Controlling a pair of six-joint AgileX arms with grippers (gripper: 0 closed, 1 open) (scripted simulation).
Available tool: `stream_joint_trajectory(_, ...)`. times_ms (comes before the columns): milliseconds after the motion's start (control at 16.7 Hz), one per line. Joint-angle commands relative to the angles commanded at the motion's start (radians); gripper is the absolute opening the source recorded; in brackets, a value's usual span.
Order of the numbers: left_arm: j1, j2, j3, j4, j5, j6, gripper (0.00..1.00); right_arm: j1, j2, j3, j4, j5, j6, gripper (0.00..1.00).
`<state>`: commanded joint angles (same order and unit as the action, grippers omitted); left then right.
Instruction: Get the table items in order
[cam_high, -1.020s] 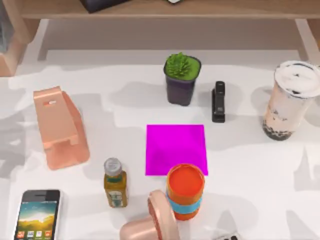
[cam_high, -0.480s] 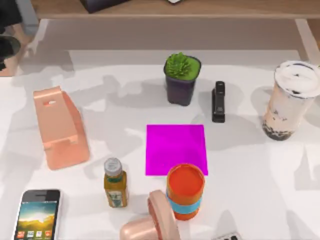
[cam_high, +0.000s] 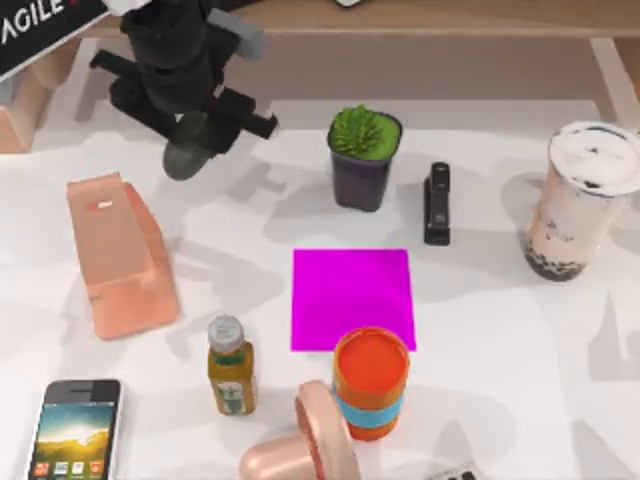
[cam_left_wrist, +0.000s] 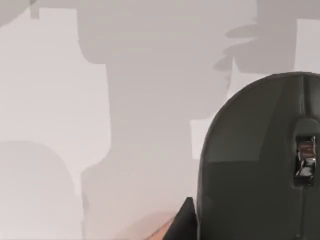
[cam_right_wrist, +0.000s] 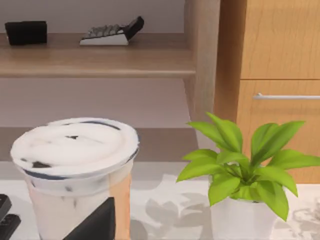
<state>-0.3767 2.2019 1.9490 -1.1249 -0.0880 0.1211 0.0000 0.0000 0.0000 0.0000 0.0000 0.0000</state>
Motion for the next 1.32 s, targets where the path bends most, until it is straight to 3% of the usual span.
stream_joint_trajectory(300,-0.204,0.109,-0.008,-0.042,0.056,-0.497,0.0,0.0,0.0,0.0,0.0,0.0,0.0,1.0)
stream_joint_trajectory(540,-0.316,0.157,0.009,-0.055,0.089,-0.742,0.0,0.0,0.0,0.0,0.0,0.0,0.0,1.0)
stream_joint_trajectory(720,-0.353,0.172,0.024,-0.056,0.099,-0.816,0.0,0.0,0.0,0.0,0.0,0.0,0.0,1.0)
stream_joint_trajectory(1320,-0.353,0.178,0.003,-0.029,0.099,-0.818,0.0,0.0,0.0,0.0,0.0,0.0,0.0,1.0)
